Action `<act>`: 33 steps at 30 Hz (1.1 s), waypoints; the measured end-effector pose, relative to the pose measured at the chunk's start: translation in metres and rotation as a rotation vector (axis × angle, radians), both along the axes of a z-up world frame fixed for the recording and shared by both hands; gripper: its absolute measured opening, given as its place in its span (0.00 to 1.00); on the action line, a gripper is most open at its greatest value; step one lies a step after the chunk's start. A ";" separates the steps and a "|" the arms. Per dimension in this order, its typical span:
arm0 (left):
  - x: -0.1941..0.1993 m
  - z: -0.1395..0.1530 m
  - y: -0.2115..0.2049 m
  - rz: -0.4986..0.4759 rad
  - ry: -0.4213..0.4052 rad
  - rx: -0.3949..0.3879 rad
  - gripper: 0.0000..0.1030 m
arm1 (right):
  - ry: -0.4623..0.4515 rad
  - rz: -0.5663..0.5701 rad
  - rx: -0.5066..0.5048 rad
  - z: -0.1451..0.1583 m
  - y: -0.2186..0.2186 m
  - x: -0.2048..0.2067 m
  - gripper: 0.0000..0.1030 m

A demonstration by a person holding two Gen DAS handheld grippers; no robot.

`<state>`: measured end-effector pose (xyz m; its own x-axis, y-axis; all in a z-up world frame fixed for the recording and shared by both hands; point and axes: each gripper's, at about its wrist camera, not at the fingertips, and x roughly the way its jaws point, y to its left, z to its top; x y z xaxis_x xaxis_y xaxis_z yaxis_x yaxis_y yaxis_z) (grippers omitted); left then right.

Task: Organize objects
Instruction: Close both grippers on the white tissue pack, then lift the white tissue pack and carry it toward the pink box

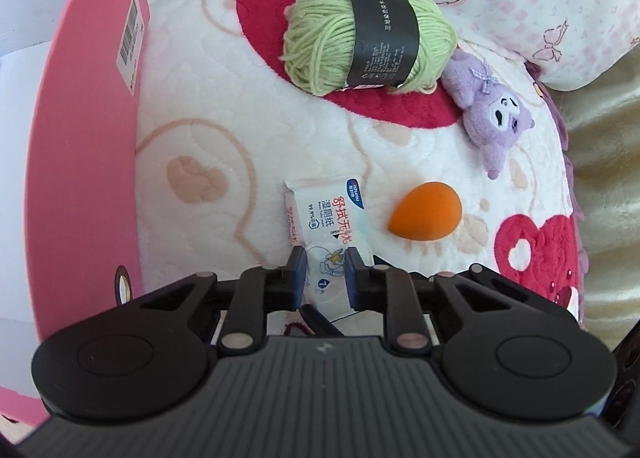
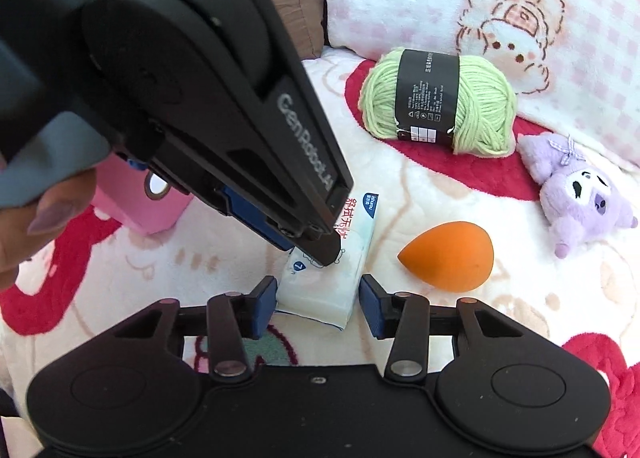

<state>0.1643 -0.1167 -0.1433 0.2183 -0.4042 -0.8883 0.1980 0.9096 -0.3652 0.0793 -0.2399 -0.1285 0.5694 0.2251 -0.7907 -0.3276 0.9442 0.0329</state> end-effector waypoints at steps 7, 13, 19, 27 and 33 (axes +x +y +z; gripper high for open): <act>-0.010 -0.006 -0.004 0.007 -0.049 -0.003 0.22 | -0.013 -0.018 0.011 -0.013 -0.008 0.006 0.49; -0.016 -0.001 -0.002 -0.009 -0.067 -0.027 0.22 | 0.001 -0.024 0.020 -0.007 -0.017 0.007 0.48; -0.026 0.003 0.001 -0.034 -0.056 -0.037 0.21 | 0.012 -0.020 0.025 -0.002 -0.027 0.007 0.44; -0.043 0.018 0.012 -0.058 -0.063 -0.073 0.20 | 0.004 0.015 0.012 0.009 -0.030 -0.005 0.44; -0.061 0.037 0.018 -0.105 -0.101 -0.088 0.20 | -0.008 0.021 0.013 0.024 -0.037 -0.017 0.44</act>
